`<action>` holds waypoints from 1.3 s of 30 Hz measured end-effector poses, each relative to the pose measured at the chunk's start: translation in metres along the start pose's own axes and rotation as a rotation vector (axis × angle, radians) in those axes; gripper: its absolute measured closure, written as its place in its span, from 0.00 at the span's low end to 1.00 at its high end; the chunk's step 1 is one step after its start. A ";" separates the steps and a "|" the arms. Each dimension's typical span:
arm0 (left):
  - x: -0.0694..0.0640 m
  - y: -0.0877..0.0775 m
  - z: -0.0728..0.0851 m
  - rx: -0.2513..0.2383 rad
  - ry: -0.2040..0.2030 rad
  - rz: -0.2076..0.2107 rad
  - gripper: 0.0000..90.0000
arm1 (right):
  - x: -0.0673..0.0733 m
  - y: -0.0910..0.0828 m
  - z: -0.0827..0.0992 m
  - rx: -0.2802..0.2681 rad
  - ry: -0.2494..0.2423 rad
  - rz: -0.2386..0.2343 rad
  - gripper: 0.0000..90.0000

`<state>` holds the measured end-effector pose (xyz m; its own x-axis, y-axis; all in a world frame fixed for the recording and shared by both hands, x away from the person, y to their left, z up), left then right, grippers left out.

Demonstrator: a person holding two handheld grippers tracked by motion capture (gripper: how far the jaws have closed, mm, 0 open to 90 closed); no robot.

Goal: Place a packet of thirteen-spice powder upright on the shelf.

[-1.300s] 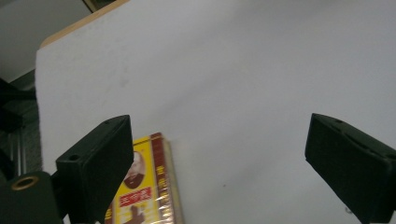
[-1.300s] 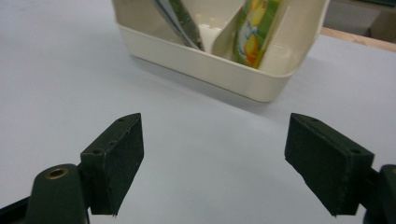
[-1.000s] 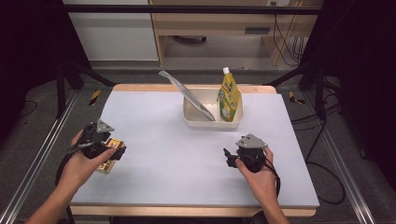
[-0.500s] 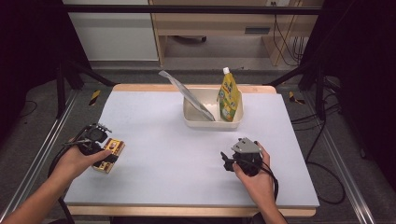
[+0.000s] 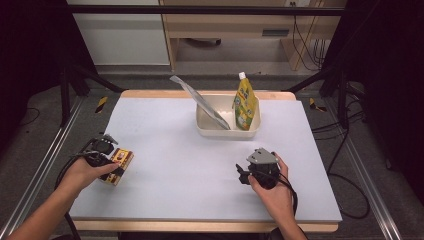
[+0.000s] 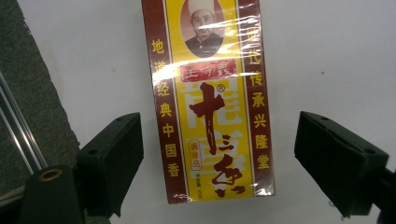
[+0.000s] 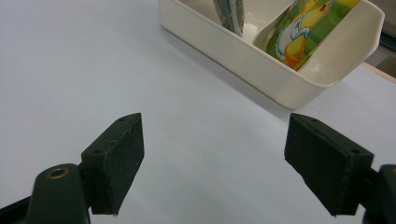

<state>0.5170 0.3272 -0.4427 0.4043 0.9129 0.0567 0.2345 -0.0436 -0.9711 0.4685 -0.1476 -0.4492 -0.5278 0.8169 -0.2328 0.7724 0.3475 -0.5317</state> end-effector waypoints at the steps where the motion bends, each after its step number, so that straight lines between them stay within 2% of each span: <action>1: 0.001 0.001 0.001 -0.001 -0.006 0.005 0.18 | 0.000 0.000 0.000 0.002 0.001 -0.001 0.23; 5: 0.004 0.008 0.002 0.013 -0.022 0.011 0.21 | 0.001 0.001 0.000 0.012 -0.004 -0.006 0.22; 11: 0.006 0.012 0.002 0.022 -0.021 0.018 0.24 | 0.001 0.002 0.001 0.017 -0.005 -0.012 0.22; 14: 0.005 0.013 0.002 0.022 -0.011 0.033 0.30 | 0.002 0.002 0.001 0.018 -0.006 -0.015 0.22; 18: 0.002 0.015 0.003 0.037 0.015 0.017 0.31 | 0.002 0.002 0.001 0.020 -0.005 -0.015 0.22; 22: 0.003 0.014 0.003 0.033 0.022 0.023 0.33 | 0.001 0.002 0.001 0.017 -0.002 -0.015 0.22; 25: 0.003 0.013 0.003 0.019 0.045 0.011 0.34 | 0.001 0.001 0.000 0.014 0.001 -0.014 0.21; 29: 0.000 0.003 0.000 -0.034 0.080 0.009 0.35 | 0.001 0.001 0.000 0.011 0.005 -0.014 0.21; 32: -0.008 -0.007 -0.003 -0.076 0.119 0.015 0.35 | 0.001 0.002 0.001 0.012 0.009 -0.016 0.21; 35: -0.023 -0.015 -0.009 -0.123 0.184 0.001 0.35 | 0.000 0.003 0.001 0.015 0.024 -0.022 0.20; 39: -0.051 -0.024 -0.018 -0.180 0.305 -0.027 0.35 | -0.001 0.005 0.001 0.012 0.054 -0.039 0.20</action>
<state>0.5065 0.2746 -0.4181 0.6349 0.7526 0.1747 0.3898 -0.1169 -0.9134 0.4721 -0.1474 -0.4527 -0.5374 0.8265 -0.1679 0.7473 0.3744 -0.5489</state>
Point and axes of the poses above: each handheld gripper's, and its own axes: y roughly forward along the jaws, z roughly out of its underside, x roughly to its left, the point moved 2 cm from there along y, roughly forward along the jaws, and after that the axes turned 1 degree about -x, right-handed, at the moved point
